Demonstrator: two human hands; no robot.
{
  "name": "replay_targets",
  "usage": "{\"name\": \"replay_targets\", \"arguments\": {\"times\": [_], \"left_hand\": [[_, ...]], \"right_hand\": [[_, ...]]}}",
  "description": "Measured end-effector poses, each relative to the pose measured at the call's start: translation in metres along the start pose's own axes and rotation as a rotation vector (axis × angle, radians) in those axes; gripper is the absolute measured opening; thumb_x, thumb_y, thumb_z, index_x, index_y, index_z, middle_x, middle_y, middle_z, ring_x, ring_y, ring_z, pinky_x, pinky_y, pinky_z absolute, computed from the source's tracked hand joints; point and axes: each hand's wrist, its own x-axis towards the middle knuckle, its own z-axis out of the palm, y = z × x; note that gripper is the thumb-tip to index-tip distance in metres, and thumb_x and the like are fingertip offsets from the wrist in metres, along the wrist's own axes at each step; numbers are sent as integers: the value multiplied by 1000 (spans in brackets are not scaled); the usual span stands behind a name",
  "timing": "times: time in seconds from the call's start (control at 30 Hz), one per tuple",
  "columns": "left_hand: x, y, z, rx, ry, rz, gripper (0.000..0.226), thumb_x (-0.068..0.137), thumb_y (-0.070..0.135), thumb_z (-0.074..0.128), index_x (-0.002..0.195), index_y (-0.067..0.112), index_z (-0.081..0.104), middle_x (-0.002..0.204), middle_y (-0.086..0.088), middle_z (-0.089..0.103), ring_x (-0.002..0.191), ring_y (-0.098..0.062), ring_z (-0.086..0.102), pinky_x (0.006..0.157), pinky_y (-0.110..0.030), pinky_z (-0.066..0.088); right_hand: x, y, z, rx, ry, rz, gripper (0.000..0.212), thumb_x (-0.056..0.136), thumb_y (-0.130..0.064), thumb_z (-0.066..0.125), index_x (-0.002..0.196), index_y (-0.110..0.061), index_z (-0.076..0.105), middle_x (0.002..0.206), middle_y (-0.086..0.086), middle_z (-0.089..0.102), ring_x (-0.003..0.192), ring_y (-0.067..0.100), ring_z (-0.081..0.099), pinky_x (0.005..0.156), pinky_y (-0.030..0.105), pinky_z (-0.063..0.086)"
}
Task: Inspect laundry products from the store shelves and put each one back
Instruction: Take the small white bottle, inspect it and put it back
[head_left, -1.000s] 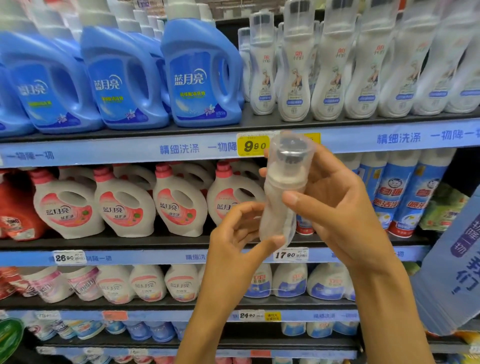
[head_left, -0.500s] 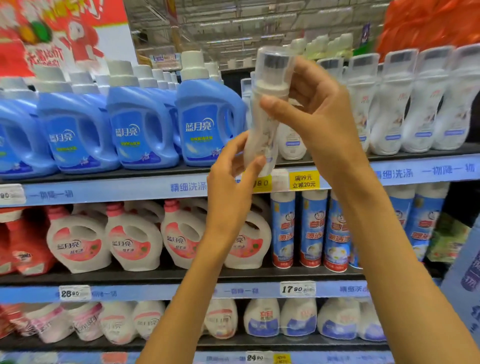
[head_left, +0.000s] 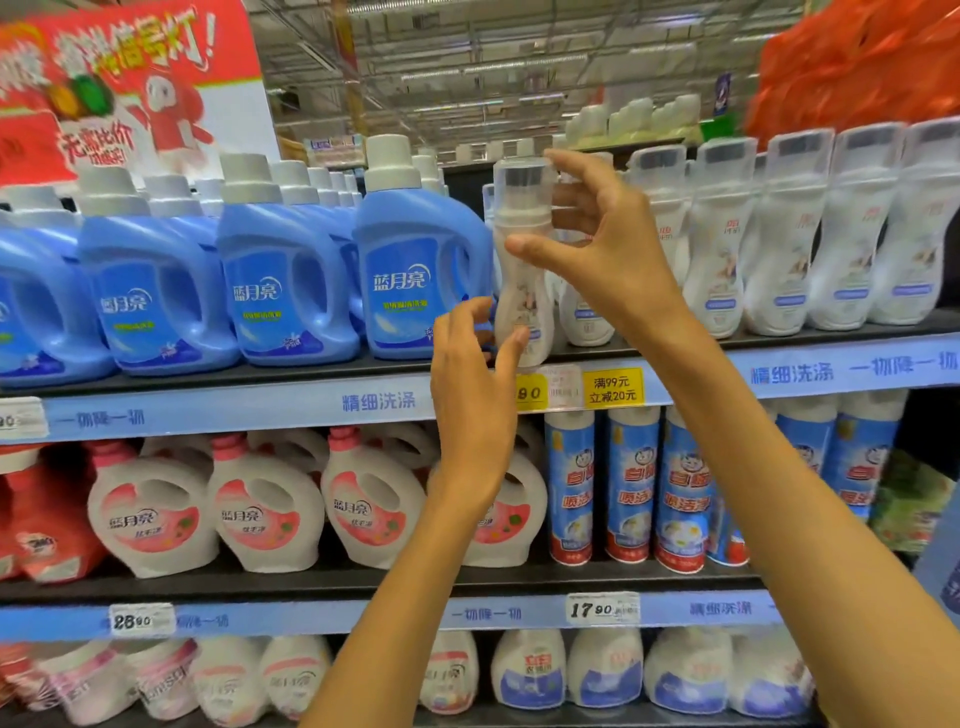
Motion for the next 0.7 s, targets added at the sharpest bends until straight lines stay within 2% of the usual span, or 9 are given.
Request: {"name": "replay_targets", "arguments": {"times": [0.07,0.13,0.27,0.3,0.4,0.5,0.6,0.7], "left_hand": [[0,0,2,55,10,22,26,91,20,62,115,10,57,112,-5,60,100,-19,59,87,-39,51],[0,-1,5,113,26,38,27,92,20,61,117,9,58,111,-5,61,104,-21,57,88,-40,49],[0,0,9,176,37,55,38,91,20,62,127,11,52,118,-5,60,111,-21,54,89,-39,48],[-1,0,10,199,32,69,41,90,20,63,128,11,51,119,-4,59,112,-20,52,91,-38,47],[-1,-1,12,240,33,89,46,88,20,66,130,10,51,121,-5,58,113,-19,50,94,-35,44],[2,-1,14,268,44,114,43,87,17,68,126,8,53,120,-8,53,108,-22,53,91,-38,47],[4,-1,16,319,47,112,43,87,19,67,127,9,53,120,-8,54,111,-22,51,93,-34,44],[6,-2,18,337,52,108,44,88,22,67,128,10,53,120,-7,56,114,-20,49,95,-32,42]], "right_hand": [[0,2,0,-16,-36,11,70,77,-10,78,137,-7,42,117,-1,59,104,8,60,86,18,52],[-1,5,1,-33,-40,10,67,76,-8,78,134,-7,45,110,-5,58,99,8,62,85,20,54],[-3,8,7,-152,62,-49,64,76,-13,79,132,-6,48,111,0,61,95,8,61,81,14,53],[-3,8,9,-208,75,-69,64,77,-16,78,133,-5,48,113,2,62,96,9,60,81,16,52],[-3,11,11,-351,92,-90,66,80,-26,76,136,-8,46,120,6,63,98,15,59,85,31,51],[-2,14,12,-390,112,-106,67,81,-28,75,137,-7,46,122,6,63,85,11,55,84,31,49],[0,16,14,-409,118,-99,66,82,-26,74,138,-5,45,124,9,63,78,15,60,84,33,50],[2,20,17,-429,114,-90,67,84,-26,72,140,-5,42,126,11,62,93,25,65,88,39,50]]}}
